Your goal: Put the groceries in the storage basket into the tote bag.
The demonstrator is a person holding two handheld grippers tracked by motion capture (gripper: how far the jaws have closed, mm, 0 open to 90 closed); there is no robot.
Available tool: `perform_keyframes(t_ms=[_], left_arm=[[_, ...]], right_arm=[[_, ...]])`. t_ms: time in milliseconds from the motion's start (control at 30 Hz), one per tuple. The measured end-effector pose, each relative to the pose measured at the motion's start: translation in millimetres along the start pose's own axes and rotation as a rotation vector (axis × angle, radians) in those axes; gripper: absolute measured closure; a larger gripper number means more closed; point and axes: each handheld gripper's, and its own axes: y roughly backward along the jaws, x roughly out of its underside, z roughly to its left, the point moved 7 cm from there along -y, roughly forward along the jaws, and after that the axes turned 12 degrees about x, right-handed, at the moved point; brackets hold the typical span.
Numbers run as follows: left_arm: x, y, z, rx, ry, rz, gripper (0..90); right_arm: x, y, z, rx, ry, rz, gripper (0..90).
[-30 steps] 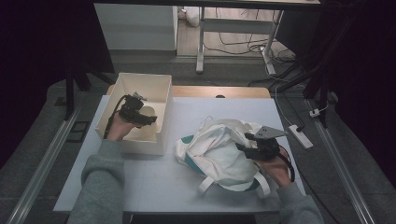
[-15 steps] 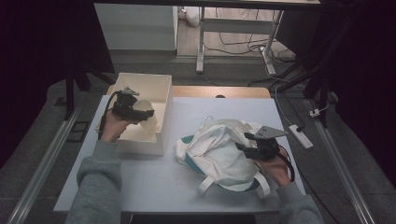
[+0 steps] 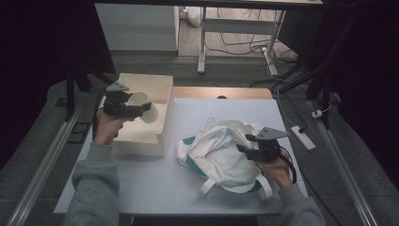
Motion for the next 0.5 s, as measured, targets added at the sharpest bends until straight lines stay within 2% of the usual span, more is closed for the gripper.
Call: perform_keyframes(t_ms=[267, 500], left_arm=[[-12.9, 9.1, -19.2, 0.063, -0.030, -0.067, 19.8], [-17.7, 11.0, -29.2, 0.105, -0.038, -0.095, 19.8]], right_arm=[[0.1, 0.0, 0.3, -0.004, -0.005, 0.000, 41.9], [0.7, -1.0, 1.2, -0.008, 0.000, 0.004, 41.7]])
